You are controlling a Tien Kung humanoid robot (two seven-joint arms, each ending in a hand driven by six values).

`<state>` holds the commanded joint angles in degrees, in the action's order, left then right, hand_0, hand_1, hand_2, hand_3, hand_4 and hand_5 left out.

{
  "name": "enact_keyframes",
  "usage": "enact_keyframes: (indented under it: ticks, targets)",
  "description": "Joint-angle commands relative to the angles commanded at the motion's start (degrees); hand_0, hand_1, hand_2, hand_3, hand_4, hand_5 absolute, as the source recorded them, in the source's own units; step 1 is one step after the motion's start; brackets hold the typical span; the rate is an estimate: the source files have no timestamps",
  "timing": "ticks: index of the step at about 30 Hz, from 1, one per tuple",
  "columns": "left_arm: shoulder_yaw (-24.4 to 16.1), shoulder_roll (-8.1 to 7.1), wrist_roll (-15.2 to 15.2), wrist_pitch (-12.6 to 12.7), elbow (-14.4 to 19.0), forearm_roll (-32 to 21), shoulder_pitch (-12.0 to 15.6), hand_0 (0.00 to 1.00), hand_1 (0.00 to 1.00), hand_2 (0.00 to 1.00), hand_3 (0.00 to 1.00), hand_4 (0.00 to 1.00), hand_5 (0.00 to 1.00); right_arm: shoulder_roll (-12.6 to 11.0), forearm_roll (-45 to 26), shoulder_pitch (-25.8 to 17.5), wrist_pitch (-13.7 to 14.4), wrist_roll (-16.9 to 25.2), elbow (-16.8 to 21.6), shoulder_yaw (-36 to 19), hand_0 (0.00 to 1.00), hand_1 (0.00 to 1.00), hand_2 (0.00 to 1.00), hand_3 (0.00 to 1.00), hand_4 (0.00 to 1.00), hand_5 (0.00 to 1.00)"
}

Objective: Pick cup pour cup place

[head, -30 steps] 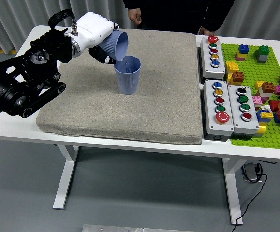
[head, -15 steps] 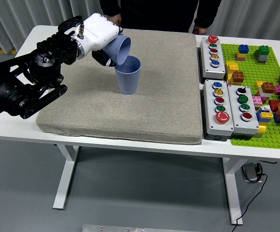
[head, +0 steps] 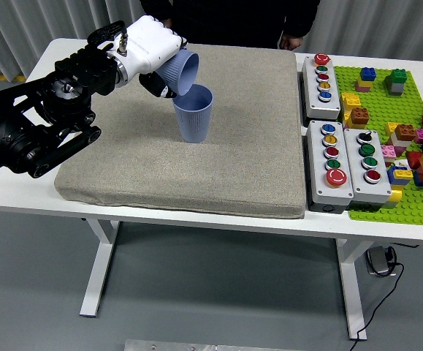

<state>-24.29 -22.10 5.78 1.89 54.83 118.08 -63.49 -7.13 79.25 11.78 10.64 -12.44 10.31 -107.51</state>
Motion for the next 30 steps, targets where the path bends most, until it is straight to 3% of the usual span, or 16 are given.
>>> enact_keyframes:
  ticks: [5, 13, 23, 30]
  targets:
    - [-1.34, -0.56, -3.50, 3.47, -0.88, -12.08, 2.41, 0.612, 0.569, 0.534, 0.529, 0.835, 0.287, 0.12, 0.25, -0.17, -0.02, 0.00, 0.00, -0.22, 0.694, 0.616, 0.591, 0.590, 0.002, 0.241]
    - [-9.60, -1.22, -9.85, 7.10, 0.06, -30.70, 8.55, 0.614, 0.576, 0.536, 0.534, 0.838, 0.291, 0.31, 0.43, -0.19, -0.03, -0.05, 0.00, -0.42, 0.694, 0.616, 0.591, 0.590, 0.002, 0.244]
    - [-14.26, -1.33, -16.17, 6.06, 0.67, -54.91, 13.70, 0.615, 0.577, 0.534, 0.531, 0.840, 0.294, 0.42, 0.70, -0.32, -0.17, -0.08, 0.00, -0.77, 0.694, 0.616, 0.592, 0.590, 0.002, 0.249]
    - [-17.74, -0.75, -18.94, 7.61, 2.59, -71.67, 17.93, 0.614, 0.576, 0.535, 0.531, 0.841, 0.299, 0.53, 0.89, -0.25, -0.18, -0.07, 0.00, -0.96, 0.694, 0.616, 0.593, 0.590, 0.002, 0.254]
